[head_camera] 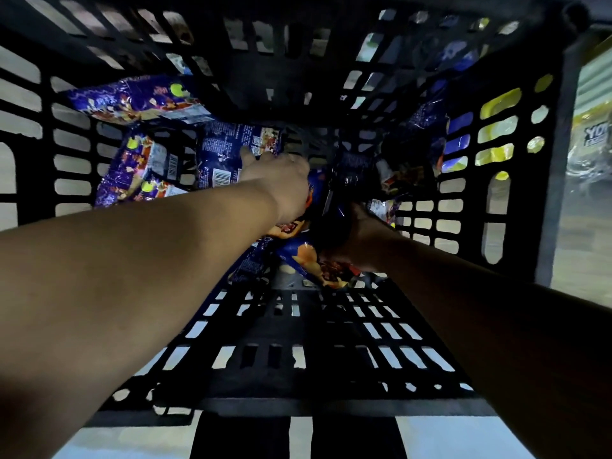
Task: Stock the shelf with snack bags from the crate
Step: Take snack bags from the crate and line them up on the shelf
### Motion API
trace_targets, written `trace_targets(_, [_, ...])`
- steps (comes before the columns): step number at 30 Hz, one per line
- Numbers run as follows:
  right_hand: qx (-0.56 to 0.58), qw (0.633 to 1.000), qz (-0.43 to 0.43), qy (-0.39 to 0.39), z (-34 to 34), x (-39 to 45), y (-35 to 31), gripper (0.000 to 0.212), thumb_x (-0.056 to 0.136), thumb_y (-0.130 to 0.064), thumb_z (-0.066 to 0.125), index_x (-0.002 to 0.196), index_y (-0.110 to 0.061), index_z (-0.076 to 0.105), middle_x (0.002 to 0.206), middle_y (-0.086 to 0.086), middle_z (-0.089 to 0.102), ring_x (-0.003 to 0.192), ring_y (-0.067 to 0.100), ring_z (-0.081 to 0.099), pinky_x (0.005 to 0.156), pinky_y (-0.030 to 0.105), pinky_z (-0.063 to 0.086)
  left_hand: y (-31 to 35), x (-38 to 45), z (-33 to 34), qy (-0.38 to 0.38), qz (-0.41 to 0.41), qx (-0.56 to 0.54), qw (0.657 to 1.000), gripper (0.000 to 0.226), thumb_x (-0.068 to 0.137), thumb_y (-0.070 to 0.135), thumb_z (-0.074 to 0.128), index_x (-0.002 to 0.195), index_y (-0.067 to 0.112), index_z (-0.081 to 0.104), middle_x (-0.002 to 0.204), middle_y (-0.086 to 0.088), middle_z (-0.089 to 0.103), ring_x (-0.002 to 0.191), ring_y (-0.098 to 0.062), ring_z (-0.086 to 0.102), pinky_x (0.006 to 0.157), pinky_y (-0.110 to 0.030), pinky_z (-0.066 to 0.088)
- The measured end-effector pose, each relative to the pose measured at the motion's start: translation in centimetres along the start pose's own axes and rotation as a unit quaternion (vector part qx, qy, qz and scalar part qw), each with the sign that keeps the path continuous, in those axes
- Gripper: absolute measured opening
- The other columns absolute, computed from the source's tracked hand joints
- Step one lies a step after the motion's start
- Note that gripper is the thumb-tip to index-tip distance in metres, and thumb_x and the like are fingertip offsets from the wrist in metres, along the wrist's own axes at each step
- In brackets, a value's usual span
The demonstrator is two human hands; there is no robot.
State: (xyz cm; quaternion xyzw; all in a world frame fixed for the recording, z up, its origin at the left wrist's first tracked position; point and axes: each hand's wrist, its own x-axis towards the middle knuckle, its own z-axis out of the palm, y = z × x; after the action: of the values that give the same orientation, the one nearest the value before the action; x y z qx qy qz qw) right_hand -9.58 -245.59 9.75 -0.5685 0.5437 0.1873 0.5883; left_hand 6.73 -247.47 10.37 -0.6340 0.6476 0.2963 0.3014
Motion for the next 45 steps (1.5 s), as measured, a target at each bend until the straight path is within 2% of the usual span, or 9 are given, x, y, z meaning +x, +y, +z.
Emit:
trace_targets(4, [-0.045,0.999,0.006,-0.011,-0.5,-1.0,-0.9,0.071,0.082,-0.014,0.076,0.141,-0.01,0.036,0.128,0.01,0.055,0.115,0.02,0.052,0.093,0.025,0.043,0.1,-0.2,0.1,0.005,0.006,0.008,1.0,0.07,0.088,0.018,0.06,0.146,0.006,0.021,0.11,-0.009,0.06,0.101,-0.031,0.054,0.105,-0.055,0.023])
trace_targets(7, [-0.066,0.998,-0.007,0.006,-1.0,-1.4,-1.3,0.065,0.083,-0.015,0.075,0.137,-0.011,0.039,0.128,0.012,0.057,0.114,0.026,0.056,0.089,0.028,0.049,-0.1,-0.7,-0.7,0.003,0.004,-0.004,1.0,0.066,0.085,0.008,0.057,0.143,0.013,0.026,0.092,-0.003,0.05,0.086,-0.026,0.046,0.092,-0.046,0.03])
trace_targets(10, [-0.041,0.998,0.01,0.037,-1.7,-1.3,-1.6,0.081,0.076,-0.026,0.081,0.139,-0.015,0.031,0.129,0.011,0.056,0.112,0.027,0.057,0.08,0.03,0.051,-0.6,-1.8,-1.7,0.003,-0.008,-0.031,0.999,0.073,0.079,-0.002,0.055,0.142,0.023,0.029,0.098,-0.005,0.052,0.093,-0.027,0.047,0.082,-0.042,0.029])
trace_targets(14, [-0.042,0.998,-0.009,0.041,-3.8,-2.6,-2.6,0.078,0.073,-0.03,0.084,0.133,-0.017,0.036,0.125,0.01,0.059,0.108,0.028,0.059,0.089,0.041,0.053,-1.4,-3.7,-3.2,0.026,-0.022,-0.039,0.999,0.063,0.086,0.011,0.058,0.14,0.031,0.031,0.121,-0.008,0.056,0.114,-0.031,0.047,0.084,-0.044,0.034])
trace_targets(24, [-0.151,0.981,-0.071,0.101,-10.2,-9.4,-7.6,0.064,0.074,-0.044,0.08,0.117,-0.014,0.044,0.1,0.002,0.061,0.087,0.019,0.059,0.072,0.031,0.049,-2.5,-10.5,-10.0,0.094,-0.011,-0.101,0.99,0.059,0.088,0.035,0.063,0.138,0.025,0.033,0.125,-0.008,0.05,0.122,-0.031,0.041,0.099,-0.047,0.036])
trace_targets(28, [-0.201,0.966,-0.093,0.133,-12.9,-12.8,-10.1,0.056,0.069,-0.047,0.082,0.104,-0.019,0.049,0.095,-0.001,0.062,0.089,0.02,0.06,0.077,0.032,0.05,-2.1,-13.2,-13.2,0.143,-0.028,-0.093,0.985,0.048,0.083,0.037,0.064,0.123,0.019,0.044,0.124,-0.008,0.052,0.121,-0.031,0.043,0.099,-0.045,0.038])
trace_targets(34, [-0.273,0.939,-0.127,0.165,-17.2,-19.2,-13.6,0.078,0.067,-0.053,0.081,0.122,-0.012,0.044,0.106,0.003,0.057,0.097,0.024,0.056,0.079,0.032,0.047,-1.8,-18.5,-18.1,0.222,-0.046,-0.076,0.971,0.041,0.078,0.045,0.065,0.107,0.02,0.051,0.118,-0.005,0.055,0.117,-0.028,0.048,0.097,-0.043,0.043])
trace_targets(40, [-0.306,0.914,-0.154,0.216,-20.0,-25.9,-17.0,0.093,0.069,-0.055,0.079,0.137,-0.013,0.033,0.104,0.0,0.053,0.094,0.021,0.053,0.074,0.029,0.042,-1.4,-24.2,-23.8,0.281,-0.024,-0.076,0.956,0.035,0.08,0.044,0.063,0.09,0.025,0.036,0.104,0.001,0.051,0.109,-0.025,0.048,0.087,-0.04,0.04])
trace_targets(45, [-0.356,0.88,-0.152,0.277,-20.8,-30.1,-19.2,0.061,0.074,-0.05,0.073,0.115,-0.022,0.039,0.09,-0.003,0.057,0.084,0.024,0.056,0.068,0.031,0.044,-1.9,-28.4,-26.3,0.334,-0.009,-0.077,0.939,0.03,0.079,0.043,0.058,0.089,0.026,0.035,0.091,0.005,0.041,0.102,-0.024,0.046,0.085,-0.04,0.038])
